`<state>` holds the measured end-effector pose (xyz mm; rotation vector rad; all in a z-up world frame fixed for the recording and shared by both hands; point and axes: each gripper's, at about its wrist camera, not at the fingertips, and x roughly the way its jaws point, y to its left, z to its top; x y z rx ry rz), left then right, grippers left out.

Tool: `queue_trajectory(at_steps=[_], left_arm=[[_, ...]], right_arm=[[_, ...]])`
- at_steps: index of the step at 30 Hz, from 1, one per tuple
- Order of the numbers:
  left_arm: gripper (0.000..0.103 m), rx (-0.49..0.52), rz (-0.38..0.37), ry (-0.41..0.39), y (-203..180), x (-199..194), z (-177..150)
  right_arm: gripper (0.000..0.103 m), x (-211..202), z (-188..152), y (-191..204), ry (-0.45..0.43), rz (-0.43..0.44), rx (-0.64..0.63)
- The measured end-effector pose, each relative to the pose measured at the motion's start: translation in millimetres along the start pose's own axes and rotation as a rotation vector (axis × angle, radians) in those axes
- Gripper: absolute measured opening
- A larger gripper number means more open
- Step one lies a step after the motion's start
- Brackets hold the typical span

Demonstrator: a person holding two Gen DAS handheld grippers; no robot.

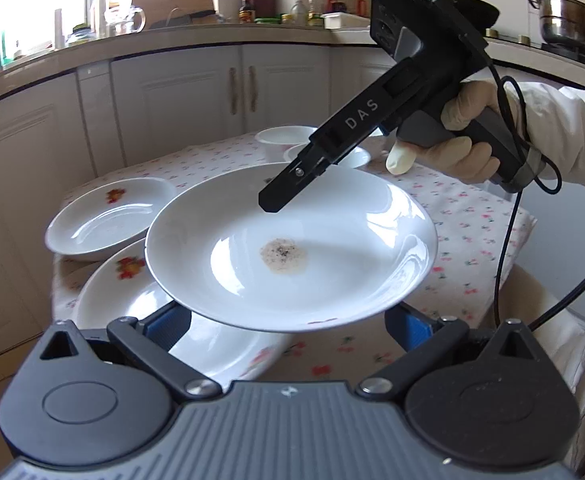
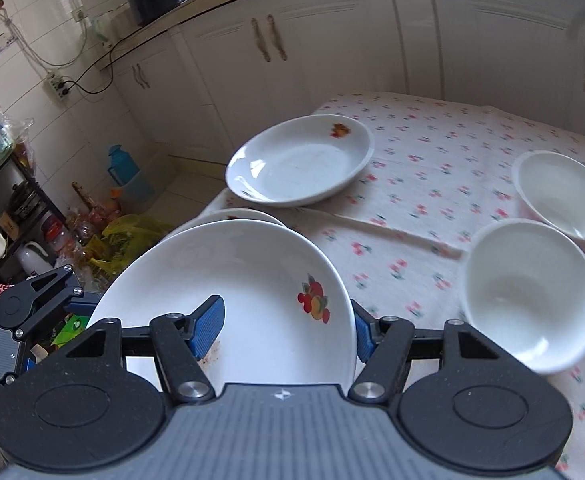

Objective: Organize plates and bowls
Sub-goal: 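Carry the held plate with the right gripper over another white plate, then lower the held plate onto the other plate and open the right gripper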

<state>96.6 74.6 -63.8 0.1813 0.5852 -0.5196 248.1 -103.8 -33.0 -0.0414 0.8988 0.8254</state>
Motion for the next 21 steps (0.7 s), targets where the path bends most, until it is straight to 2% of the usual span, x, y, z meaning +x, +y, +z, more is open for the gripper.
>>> queue_trajectory(at_steps=[11, 21], left_arm=[[0.102, -0.052, 0.015, 0.024, 32.3, 2.8, -16.2], [0.102, -0.073, 0.001, 0.029, 45.8, 7.4, -19.7]], right_arm=[[0.071, 42.3, 24.1, 17.5, 0.040, 0.014, -0.021], [0.071, 58.5, 29.8, 20.8, 0.072, -0.017, -0.037]])
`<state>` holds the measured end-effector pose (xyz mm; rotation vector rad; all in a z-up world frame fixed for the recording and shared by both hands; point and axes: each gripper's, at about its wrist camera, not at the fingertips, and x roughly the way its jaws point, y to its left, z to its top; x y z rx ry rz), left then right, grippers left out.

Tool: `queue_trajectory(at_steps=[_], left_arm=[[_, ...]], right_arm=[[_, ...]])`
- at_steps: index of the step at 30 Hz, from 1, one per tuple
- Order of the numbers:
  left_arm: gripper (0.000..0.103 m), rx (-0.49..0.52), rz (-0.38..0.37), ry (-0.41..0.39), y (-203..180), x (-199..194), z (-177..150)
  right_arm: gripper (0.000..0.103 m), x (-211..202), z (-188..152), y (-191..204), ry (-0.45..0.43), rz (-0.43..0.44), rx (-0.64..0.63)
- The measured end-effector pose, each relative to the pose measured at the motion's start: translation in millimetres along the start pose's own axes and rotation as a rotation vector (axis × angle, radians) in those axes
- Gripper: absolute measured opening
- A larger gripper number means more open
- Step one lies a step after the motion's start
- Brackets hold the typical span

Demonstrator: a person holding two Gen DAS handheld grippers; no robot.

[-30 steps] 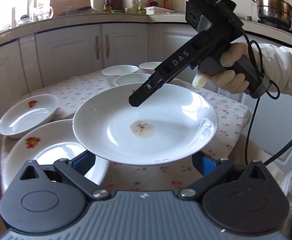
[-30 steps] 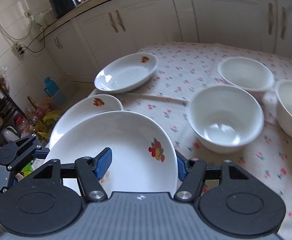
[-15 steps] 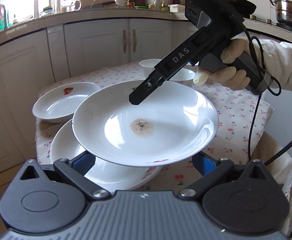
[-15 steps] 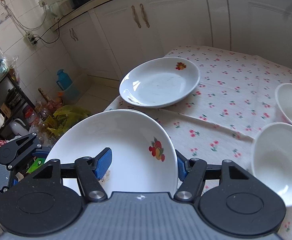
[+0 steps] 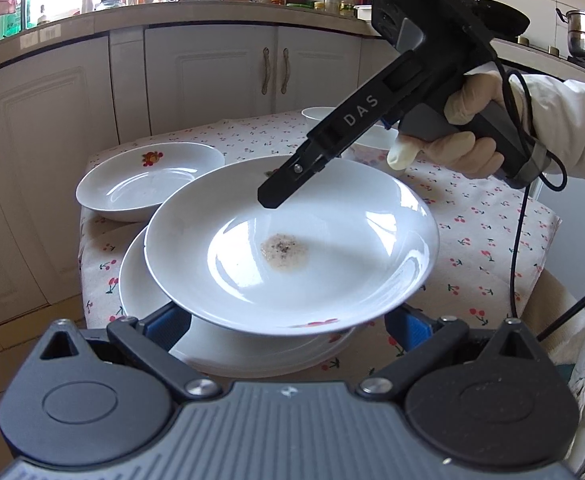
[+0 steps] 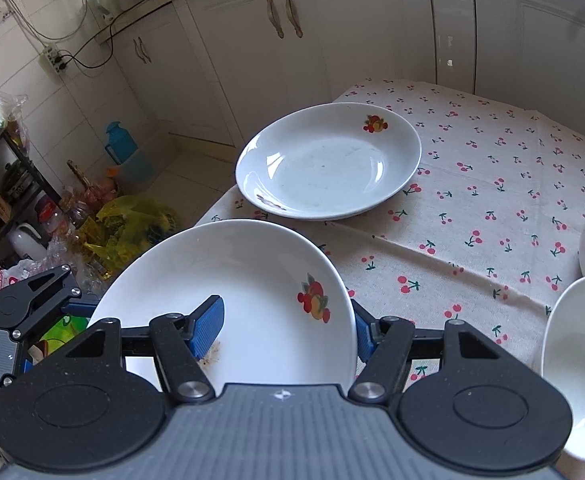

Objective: Organize plates and bowls
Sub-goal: 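Lower the held plate onto the other plate and open the right gripper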

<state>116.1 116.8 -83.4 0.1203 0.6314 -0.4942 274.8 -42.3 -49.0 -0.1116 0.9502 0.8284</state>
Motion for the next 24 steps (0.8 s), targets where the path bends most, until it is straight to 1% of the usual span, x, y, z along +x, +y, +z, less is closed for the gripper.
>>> queue_trajectory(at_steps=[10, 16, 24], left_arm=[[0.102, -0.019, -0.016, 0.016, 5.0, 6.1, -0.4], [0.102, -0.042, -0.041, 0.021, 10.7, 8.2, -1.5], [0.102, -0.042, -0.062, 0.042, 15.7, 10.3, 1.2]], right_arm=[[0.071, 4.0, 1.5, 1.0, 0.011, -0.036, -0.004], [0.071, 5.1, 2.6, 3.6, 0.016, -0.061, -0.008], [0.071, 4.2, 3.6, 8.0, 0.030, -0.100, -0.010]])
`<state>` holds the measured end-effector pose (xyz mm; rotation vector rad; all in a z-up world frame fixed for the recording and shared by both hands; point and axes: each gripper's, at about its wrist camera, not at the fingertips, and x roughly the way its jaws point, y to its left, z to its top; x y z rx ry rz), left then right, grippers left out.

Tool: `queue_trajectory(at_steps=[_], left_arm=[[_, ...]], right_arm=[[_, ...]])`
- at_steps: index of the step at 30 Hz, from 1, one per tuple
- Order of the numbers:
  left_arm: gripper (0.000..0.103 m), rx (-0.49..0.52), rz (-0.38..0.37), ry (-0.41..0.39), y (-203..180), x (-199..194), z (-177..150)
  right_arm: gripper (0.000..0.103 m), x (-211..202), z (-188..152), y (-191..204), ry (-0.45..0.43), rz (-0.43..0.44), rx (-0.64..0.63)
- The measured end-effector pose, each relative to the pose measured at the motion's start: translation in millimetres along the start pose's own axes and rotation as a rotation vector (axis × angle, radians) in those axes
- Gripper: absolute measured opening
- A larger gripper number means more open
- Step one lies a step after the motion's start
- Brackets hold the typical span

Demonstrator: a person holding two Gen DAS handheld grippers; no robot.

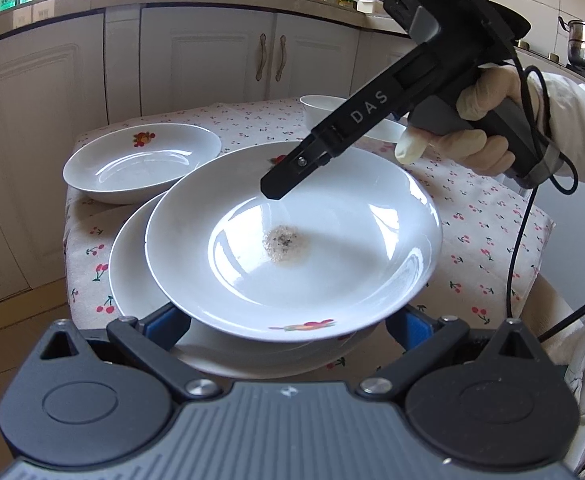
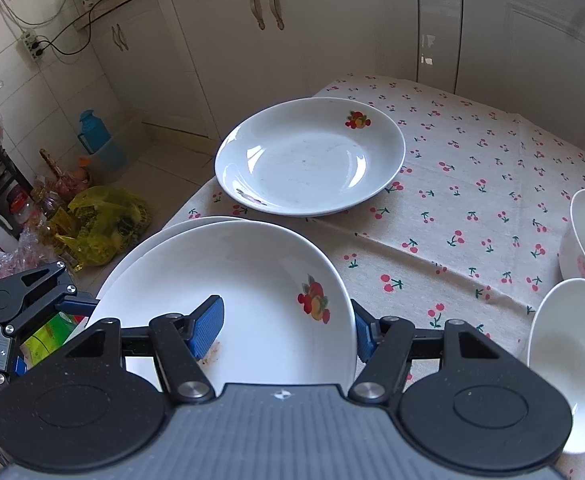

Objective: Organize plates and bowls
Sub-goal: 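Lower the held plate onto the other plate and open the right gripper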

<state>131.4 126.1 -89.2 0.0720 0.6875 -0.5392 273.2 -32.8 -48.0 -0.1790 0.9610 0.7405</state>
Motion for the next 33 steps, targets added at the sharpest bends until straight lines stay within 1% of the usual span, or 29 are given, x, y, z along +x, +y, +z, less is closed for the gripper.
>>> queue_trajectory(at_steps=[6, 13, 23, 33], left_arm=[[0.102, 0.002, -0.023, 0.038, 4.6, 3.5, 5.0], [0.102, -0.006, -0.042, 0.075, 10.6, 5.6, 9.9], [0.102, -0.036, -0.034, 0.118, 10.7, 6.4, 15.5], [0.102, -0.046, -0.006, 0.129, 7.9, 1.1, 16.8]], right_arm=[[0.071, -1.5, 0.3, 6.0, 0.015, -0.043, -0.009], [0.070, -7.5, -3.1, 9.2, 0.028, -0.075, 0.011], [0.070, -16.7, -8.2, 14.6, 0.031, -0.118, 0.036], [0.071, -24.5, -14.9, 13.8, 0.014, -0.108, 0.082]])
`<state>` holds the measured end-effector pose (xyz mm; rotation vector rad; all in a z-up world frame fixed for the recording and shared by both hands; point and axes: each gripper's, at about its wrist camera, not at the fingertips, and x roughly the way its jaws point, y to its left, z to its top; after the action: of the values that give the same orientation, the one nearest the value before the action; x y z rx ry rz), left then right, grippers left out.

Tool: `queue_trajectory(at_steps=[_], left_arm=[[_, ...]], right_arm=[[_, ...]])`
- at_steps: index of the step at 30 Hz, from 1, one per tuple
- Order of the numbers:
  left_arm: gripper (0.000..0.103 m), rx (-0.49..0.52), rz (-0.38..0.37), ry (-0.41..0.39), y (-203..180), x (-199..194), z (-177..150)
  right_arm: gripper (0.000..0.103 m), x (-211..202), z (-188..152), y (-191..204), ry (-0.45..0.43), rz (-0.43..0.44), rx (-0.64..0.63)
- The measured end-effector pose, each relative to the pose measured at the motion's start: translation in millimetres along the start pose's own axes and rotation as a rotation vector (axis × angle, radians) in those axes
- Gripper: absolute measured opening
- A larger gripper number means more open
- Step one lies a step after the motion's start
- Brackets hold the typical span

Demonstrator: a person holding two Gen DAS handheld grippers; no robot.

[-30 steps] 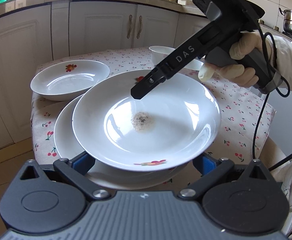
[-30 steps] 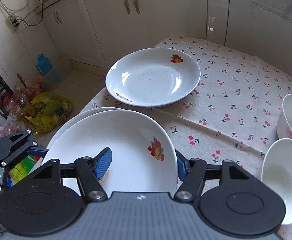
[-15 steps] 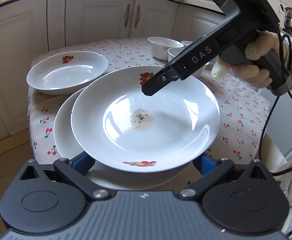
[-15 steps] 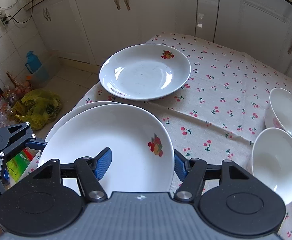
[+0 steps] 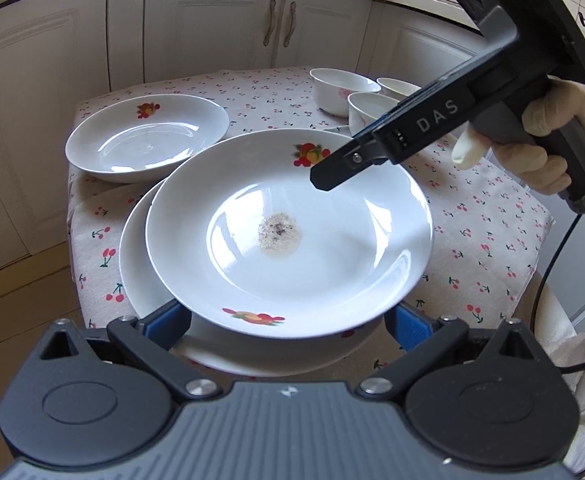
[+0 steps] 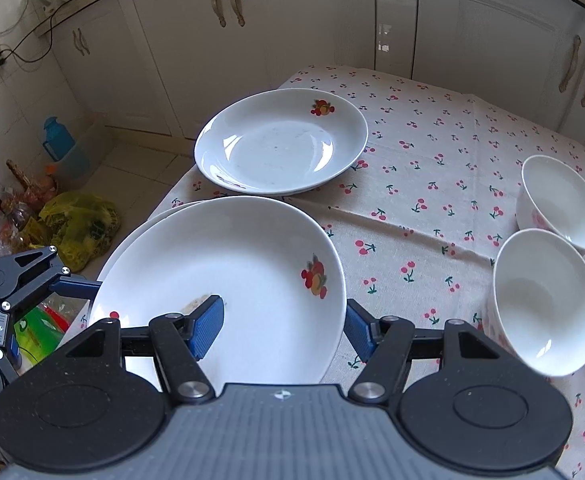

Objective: Organize plates and bowls
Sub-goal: 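Lower the held plate onto the other plate and open the right gripper, then withdraw the right gripper from the stacked plates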

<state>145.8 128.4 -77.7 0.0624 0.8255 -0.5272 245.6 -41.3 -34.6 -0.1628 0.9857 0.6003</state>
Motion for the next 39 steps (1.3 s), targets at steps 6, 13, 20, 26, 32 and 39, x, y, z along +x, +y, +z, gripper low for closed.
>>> queue_trajectory(at_steps=[6, 13, 20, 26, 32, 39], left_arm=[[0.102, -0.015, 0.005, 0.001, 0.6, -5.4, 0.4], [0.102, -0.015, 0.022, 0.008, -0.2, -8.9, 1.7], [0.102, 0.037, 0.053, 0.006, -5.9, -10.8, 0.7], [0.102, 0.007, 0.053, -0.015, -1.1, -12.3, 4.3], [0.102, -0.012, 0.053, -0.071, -3.3, -23.8, -1.9], [0.102, -0.038, 0.095, -0.131, 1.2, -34.4, 5.9]], right_arm=[[0.071, -3.9, -3.2, -1.0, -0.008, 0.011, 0.024], [0.071, -7.9, -7.1, -4.3, -0.022, 0.031, 0.061], [0.071, -11.2, -10.3, -3.6, -0.033, 0.060, 0.083], [0.071, -9.3, -12.7, 2.3, -0.036, 0.087, 0.078], [0.077, -16.8, -17.6, 3.6, -0.068, 0.076, 0.062], [0.097, -31.9, -22.7, 3.2, -0.150, 0.041, 0.042]])
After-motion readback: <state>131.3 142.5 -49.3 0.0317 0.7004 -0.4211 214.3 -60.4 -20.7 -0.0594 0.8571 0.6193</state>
